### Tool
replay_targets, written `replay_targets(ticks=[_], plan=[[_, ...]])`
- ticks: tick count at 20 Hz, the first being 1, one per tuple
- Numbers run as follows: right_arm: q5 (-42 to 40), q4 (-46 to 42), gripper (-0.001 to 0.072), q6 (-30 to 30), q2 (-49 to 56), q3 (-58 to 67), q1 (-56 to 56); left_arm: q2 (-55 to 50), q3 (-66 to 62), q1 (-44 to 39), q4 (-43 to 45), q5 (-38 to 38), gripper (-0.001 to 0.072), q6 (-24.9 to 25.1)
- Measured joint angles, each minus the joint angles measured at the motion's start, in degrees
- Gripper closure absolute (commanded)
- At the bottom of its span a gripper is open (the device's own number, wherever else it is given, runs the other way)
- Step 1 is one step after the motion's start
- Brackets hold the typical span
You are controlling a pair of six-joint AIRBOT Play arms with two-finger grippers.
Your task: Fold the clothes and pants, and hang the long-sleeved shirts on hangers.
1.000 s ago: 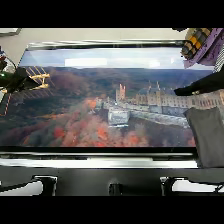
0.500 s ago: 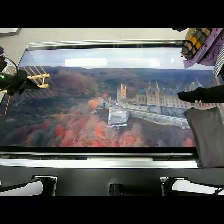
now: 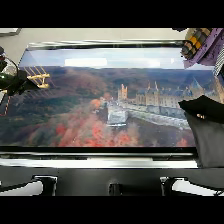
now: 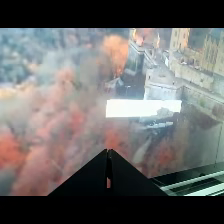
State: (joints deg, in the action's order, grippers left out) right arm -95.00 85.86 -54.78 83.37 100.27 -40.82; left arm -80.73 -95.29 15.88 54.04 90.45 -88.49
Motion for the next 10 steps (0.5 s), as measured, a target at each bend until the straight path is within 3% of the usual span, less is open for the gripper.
replay_targets(ticks=[4,10], plan=[[0.42,-7.48,0.0682,-2.21,-1.68,-7.96,0.00,0.00,0.00,0.02,0.00,0.00,0.0689,0.00],[4.55,-14.19,0.0681,-0.68,-4.68,-23.06,-0.02,0.00,0.00,0.02,0.00,0.02,0.0689,0.02]])
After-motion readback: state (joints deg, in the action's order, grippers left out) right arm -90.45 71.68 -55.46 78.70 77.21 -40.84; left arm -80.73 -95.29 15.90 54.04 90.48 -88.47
